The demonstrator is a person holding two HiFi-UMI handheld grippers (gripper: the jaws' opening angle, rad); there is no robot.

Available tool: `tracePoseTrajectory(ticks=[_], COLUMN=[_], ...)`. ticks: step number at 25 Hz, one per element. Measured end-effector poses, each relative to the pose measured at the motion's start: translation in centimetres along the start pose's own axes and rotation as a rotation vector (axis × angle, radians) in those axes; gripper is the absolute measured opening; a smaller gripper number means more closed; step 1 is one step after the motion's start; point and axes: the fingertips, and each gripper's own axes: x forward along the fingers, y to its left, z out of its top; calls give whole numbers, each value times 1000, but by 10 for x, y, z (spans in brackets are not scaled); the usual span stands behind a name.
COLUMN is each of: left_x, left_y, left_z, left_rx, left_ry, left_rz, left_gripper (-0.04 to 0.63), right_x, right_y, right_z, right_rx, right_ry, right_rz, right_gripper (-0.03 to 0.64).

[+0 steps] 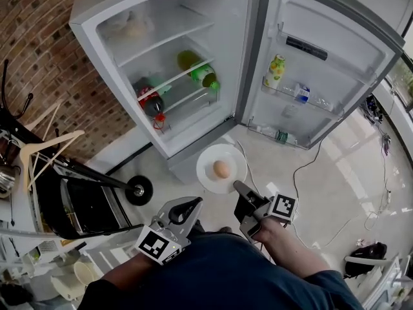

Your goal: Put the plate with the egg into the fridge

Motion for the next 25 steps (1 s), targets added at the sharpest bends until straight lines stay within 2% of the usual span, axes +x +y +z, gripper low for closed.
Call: tracePoseTrajectory(ticks=[7, 25], left_x=[22, 45], left_y=[28, 174], left_z=[8, 47], left_rx=[-3, 37], left_ry=[-31, -67], left_rz=[-28, -141], left_gripper=[3, 3], right_x=[32, 179], right_y=[7, 36], right_z=[19, 66], right_rx=[-16, -9], right_ry=[-10, -107], right_rz=[0, -21], right_gripper=[21, 21])
